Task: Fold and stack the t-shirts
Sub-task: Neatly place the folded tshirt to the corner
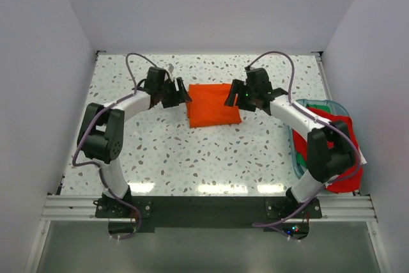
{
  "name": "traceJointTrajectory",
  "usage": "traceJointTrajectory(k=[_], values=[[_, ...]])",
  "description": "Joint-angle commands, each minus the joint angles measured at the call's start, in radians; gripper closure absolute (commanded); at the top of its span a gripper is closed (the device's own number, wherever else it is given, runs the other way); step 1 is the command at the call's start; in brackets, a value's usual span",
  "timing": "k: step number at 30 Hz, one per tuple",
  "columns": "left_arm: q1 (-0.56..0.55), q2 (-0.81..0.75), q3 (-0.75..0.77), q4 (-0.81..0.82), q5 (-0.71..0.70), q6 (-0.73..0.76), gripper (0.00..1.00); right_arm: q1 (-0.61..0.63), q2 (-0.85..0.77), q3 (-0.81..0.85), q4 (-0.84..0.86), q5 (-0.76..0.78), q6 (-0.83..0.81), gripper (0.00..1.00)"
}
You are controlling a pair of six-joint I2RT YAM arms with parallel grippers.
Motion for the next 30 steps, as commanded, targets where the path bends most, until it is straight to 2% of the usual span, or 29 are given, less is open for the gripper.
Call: traceJointTrajectory(k=[1, 7, 13, 15, 16, 18, 19, 22, 23, 26, 30], values=[[-0.023, 0.002, -0.006, -0.056, 0.019, 0.055, 0.27, -0.002, -0.084, 0.01, -0.008, -0.013, 0.009, 0.31], [-0.072, 0.074, 0.036, -0.072, -0.001, 0.049, 0.28, -0.004, -0.17, -0.035, -0.015, -0.005, -0.002, 0.31], [-0.104, 0.168, 0.112, -0.112, -0.061, 0.034, 0.32, -0.004, -0.235, -0.086, -0.017, -0.018, -0.005, 0.31], [-0.107, 0.185, 0.122, -0.118, -0.098, 0.03, 0.4, -0.004, -0.265, -0.107, -0.014, -0.019, -0.004, 0.32], [-0.107, 0.191, 0.138, -0.127, -0.118, 0.03, 0.51, -0.004, -0.273, -0.112, -0.012, -0.021, -0.002, 0.32], [-0.106, 0.205, 0.163, -0.176, -0.184, 0.038, 0.65, -0.002, -0.295, -0.121, -0.02, -0.024, -0.007, 0.32], [-0.107, 0.208, 0.193, -0.197, -0.216, 0.044, 0.76, -0.004, -0.301, -0.122, -0.024, -0.024, -0.011, 0.32], [-0.099, 0.223, 0.271, -0.288, -0.371, 0.099, 0.99, -0.004, -0.338, -0.139, -0.032, -0.027, -0.016, 0.33], [-0.095, 0.243, 0.298, -0.344, -0.458, 0.131, 1.0, -0.004, -0.347, -0.141, -0.034, -0.027, -0.018, 0.33], [-0.06, 0.283, 0.379, -0.409, -0.603, 0.216, 1.0, -0.004, -0.376, -0.147, -0.047, -0.024, -0.027, 0.33], [0.014, 0.297, 0.404, -0.391, -0.727, 0.328, 1.0, -0.004, -0.407, -0.167, -0.064, -0.03, -0.042, 0.34]])
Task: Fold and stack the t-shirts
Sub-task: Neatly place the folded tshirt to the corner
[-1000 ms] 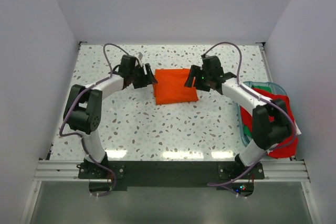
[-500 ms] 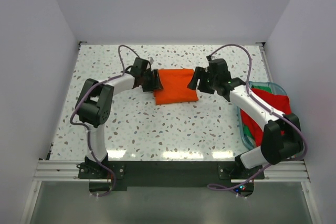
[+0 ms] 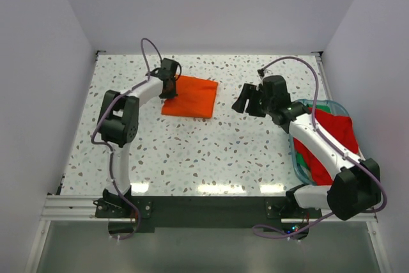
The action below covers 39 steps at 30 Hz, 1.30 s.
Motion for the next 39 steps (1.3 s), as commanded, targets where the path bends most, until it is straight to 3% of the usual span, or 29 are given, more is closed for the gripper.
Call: traceJointTrajectory(k=[1, 8, 11, 19, 36, 39], values=[[0.114, 0.016, 0.029, -0.042, -0.218, 0.164, 1.0, -0.004, -0.047, -0.017, -0.03, -0.014, -0.029, 0.34], [0.265, 0.022, 0.011, 0.199, -0.306, 0.404, 1.0, -0.004, -0.113, -0.048, -0.056, -0.042, -0.049, 0.35], [0.3, 0.088, 0.086, 0.231, -0.361, 0.492, 1.0, -0.004, -0.133, -0.037, -0.096, -0.046, -0.071, 0.35], [0.4, 0.237, 0.288, 0.228, -0.375, 0.553, 1.0, -0.002, -0.187, -0.077, -0.131, -0.06, -0.088, 0.35], [0.532, 0.329, 0.462, 0.239, -0.284, 0.504, 1.0, -0.004, -0.149, -0.068, -0.127, -0.06, -0.109, 0.37], [0.533, 0.326, 0.472, 0.245, -0.257, 0.489, 0.91, -0.004, -0.146, -0.068, -0.125, -0.057, -0.111, 0.37]])
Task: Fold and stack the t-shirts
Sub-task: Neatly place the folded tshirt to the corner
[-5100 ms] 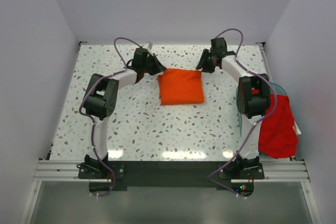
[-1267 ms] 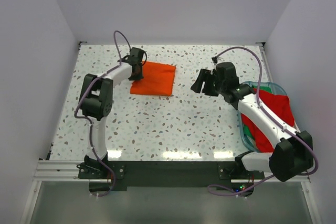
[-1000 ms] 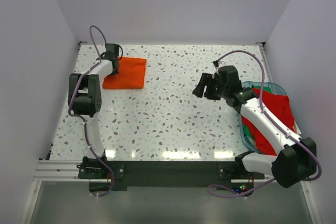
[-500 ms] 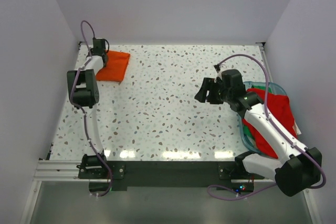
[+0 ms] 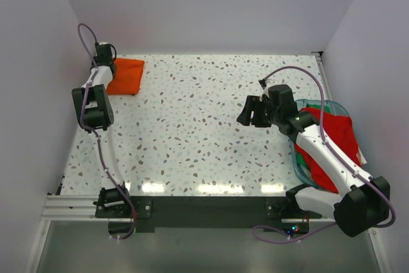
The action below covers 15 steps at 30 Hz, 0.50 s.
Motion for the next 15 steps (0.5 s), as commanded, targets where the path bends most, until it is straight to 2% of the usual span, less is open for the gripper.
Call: traceJointTrajectory(k=[1, 4, 6, 7, 8, 9, 15], values=[[0.011, -0.004, 0.056, 0.049, 0.048, -0.058, 0.88, -0.004, 0.001, 0.007, 0.008, -0.006, -0.017, 0.37], [0.011, -0.041, 0.056, 0.043, 0.077, -0.107, 0.73, -0.004, 0.003, 0.007, 0.008, -0.001, -0.019, 0.36], [0.011, -0.082, 0.048, 0.033, 0.099, -0.158, 0.44, -0.002, -0.002, 0.007, 0.011, 0.002, -0.017, 0.35], [0.009, -0.102, 0.036, 0.034, 0.108, -0.172, 0.43, -0.004, -0.002, 0.007, 0.011, 0.003, -0.016, 0.35], [0.009, -0.127, -0.004, 0.045, 0.114, -0.183, 0.19, -0.004, -0.005, 0.005, 0.014, 0.003, -0.013, 0.35], [0.008, -0.185, -0.027, 0.066, 0.122, -0.215, 0.0, -0.004, -0.006, 0.007, 0.017, 0.005, -0.008, 0.34], [-0.006, -0.458, -0.219, 0.115, 0.217, -0.367, 0.0, -0.004, -0.04, -0.015, 0.04, 0.014, 0.019, 0.31]])
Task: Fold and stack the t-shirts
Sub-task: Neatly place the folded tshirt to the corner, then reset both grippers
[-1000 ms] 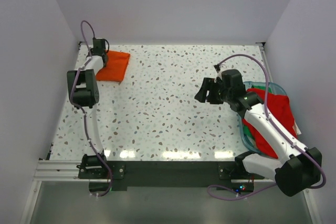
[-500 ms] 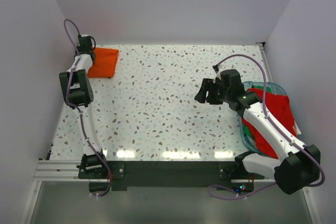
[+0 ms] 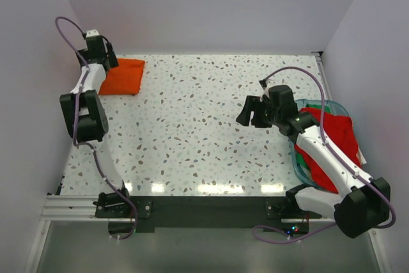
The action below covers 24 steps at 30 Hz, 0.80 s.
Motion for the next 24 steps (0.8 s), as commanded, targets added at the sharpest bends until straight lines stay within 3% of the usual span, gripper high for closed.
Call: traceJointTrajectory(k=[1, 6, 9, 16, 20, 24], values=[[-0.013, -0.251, -0.073, 0.105, 0.085, -0.149, 0.0, -0.004, -0.043, -0.015, 0.038, 0.024, 0.021, 0.31], [-0.045, -0.491, -0.309, 0.13, 0.203, -0.341, 0.0, -0.004, -0.068, -0.022, 0.024, 0.059, 0.029, 0.26], [-0.097, -0.616, -0.437, 0.121, 0.315, -0.38, 0.0, -0.004, -0.09, -0.032, 0.024, 0.072, 0.044, 0.25], [-0.441, -0.851, -0.643, -0.022, 0.236, -0.353, 0.0, -0.004, -0.117, -0.049, -0.019, 0.116, 0.046, 0.24], [-0.617, -1.024, -0.8, -0.005, 0.205, -0.37, 0.0, -0.004, -0.129, -0.063, -0.039, 0.145, 0.04, 0.24], [-0.793, -1.089, -0.906, -0.021, 0.163, -0.386, 0.0, -0.004, -0.184, -0.098, -0.033, 0.188, 0.037, 0.24]])
